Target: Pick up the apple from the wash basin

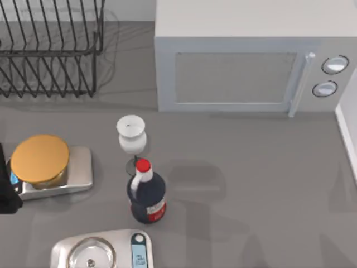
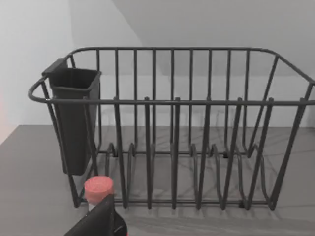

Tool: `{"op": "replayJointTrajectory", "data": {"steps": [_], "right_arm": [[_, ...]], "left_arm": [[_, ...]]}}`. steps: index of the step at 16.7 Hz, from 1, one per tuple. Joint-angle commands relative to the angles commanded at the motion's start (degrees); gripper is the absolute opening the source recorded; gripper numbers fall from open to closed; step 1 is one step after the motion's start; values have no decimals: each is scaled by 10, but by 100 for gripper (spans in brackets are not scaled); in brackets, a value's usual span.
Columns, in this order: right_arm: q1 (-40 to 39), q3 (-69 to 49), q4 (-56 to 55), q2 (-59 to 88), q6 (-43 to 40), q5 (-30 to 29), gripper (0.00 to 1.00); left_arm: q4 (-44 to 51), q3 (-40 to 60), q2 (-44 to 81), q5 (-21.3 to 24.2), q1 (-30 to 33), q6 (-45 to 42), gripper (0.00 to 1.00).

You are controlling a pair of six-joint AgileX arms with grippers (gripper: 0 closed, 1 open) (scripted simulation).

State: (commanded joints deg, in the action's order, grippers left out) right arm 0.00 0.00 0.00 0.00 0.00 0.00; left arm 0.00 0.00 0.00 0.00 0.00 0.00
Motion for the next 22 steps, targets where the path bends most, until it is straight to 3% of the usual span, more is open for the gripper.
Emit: {"op": "replayJointTrajectory", "data": {"steps": [13, 22], "right_arm": [[2, -14, 9, 17, -2, 0, 100], [39, -274, 171, 338, -39, 0, 100]], "left_arm": [[0, 0, 0, 0, 0, 0, 100], [0, 0, 0, 0, 0, 0, 100]]}}
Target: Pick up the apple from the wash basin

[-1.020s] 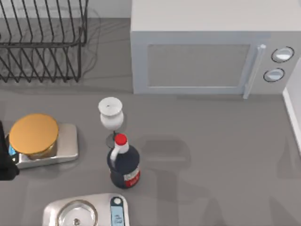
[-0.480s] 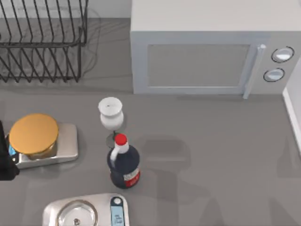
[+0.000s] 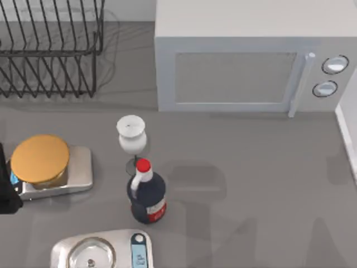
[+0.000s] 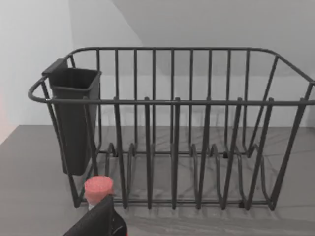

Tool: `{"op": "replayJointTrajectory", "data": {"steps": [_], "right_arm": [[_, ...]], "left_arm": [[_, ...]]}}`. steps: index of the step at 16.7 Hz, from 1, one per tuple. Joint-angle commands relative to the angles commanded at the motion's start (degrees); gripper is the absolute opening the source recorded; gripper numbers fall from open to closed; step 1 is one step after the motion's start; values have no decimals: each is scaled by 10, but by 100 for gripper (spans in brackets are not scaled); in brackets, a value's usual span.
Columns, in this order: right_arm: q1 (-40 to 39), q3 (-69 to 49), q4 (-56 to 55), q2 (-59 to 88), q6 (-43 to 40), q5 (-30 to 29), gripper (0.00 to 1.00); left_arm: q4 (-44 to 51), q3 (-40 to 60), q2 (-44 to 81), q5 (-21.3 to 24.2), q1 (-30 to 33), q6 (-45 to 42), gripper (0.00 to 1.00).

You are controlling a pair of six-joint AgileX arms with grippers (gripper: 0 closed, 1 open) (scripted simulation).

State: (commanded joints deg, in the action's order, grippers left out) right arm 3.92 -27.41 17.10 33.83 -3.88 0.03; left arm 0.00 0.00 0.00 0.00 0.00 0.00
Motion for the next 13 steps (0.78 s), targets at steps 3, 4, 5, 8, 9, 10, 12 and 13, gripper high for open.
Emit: {"op": "replayJointTrajectory", "data": {"steps": [3, 4, 5, 8, 9, 10, 12, 13], "right_arm": [[19, -132, 82, 164, -19, 0, 100], [26, -178, 111, 221, -25, 0, 100], [33, -225, 140, 278, -31, 0, 100], [54, -366, 228, 451, -51, 0, 100], [61, -412, 256, 507, -57, -1, 100], [67, -456, 284, 561, -63, -1, 100], [80, -541, 337, 664, -74, -1, 100], [86, -581, 361, 712, -79, -1, 100]], "left_arm": [[0, 0, 0, 0, 0, 0, 100], [0, 0, 0, 0, 0, 0, 100], [0, 0, 0, 0, 0, 0, 100], [0, 0, 0, 0, 0, 0, 100], [0, 0, 0, 0, 0, 0, 100], [0, 0, 0, 0, 0, 0, 100], [0, 0, 0, 0, 0, 0, 100], [0, 0, 0, 0, 0, 0, 100]]}}
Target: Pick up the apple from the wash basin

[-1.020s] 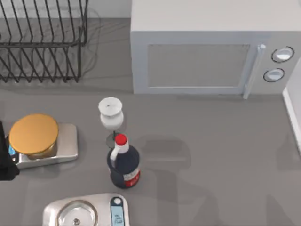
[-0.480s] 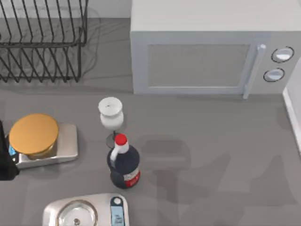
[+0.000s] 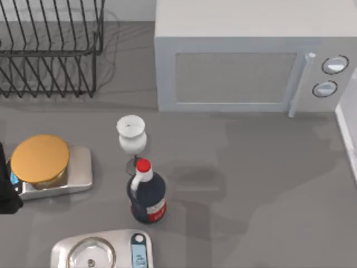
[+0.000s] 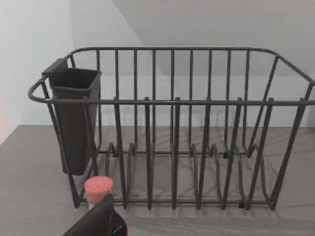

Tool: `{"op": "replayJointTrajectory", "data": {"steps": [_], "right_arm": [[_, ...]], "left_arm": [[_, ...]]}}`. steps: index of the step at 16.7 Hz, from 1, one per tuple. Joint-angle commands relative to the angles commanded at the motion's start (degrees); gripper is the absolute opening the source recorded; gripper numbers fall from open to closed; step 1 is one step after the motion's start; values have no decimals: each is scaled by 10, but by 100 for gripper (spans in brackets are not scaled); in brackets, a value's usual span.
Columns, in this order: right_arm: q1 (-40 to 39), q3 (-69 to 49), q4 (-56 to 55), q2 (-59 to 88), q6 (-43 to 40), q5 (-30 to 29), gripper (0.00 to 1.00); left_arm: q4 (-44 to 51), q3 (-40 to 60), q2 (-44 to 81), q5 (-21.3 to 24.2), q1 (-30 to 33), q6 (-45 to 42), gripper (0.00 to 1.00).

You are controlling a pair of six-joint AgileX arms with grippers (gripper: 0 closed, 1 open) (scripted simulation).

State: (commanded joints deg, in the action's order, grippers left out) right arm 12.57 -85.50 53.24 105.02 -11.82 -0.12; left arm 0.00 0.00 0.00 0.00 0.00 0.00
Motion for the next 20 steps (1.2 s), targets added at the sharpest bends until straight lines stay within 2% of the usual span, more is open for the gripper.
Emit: {"op": "replayJointTrajectory", "data": {"steps": [4, 8, 16, 20], "right_arm": [[20, -131, 81, 157, -17, -1, 100], [31, -203, 126, 243, -27, -1, 100], [29, -205, 121, 257, -28, -1, 100], [30, -165, 33, 304, -27, -2, 100]], "left_arm": [[0, 0, 0, 0, 0, 0, 100], [0, 0, 0, 0, 0, 0, 100], [0, 0, 0, 0, 0, 0, 100], [0, 0, 0, 0, 0, 0, 100]]}}
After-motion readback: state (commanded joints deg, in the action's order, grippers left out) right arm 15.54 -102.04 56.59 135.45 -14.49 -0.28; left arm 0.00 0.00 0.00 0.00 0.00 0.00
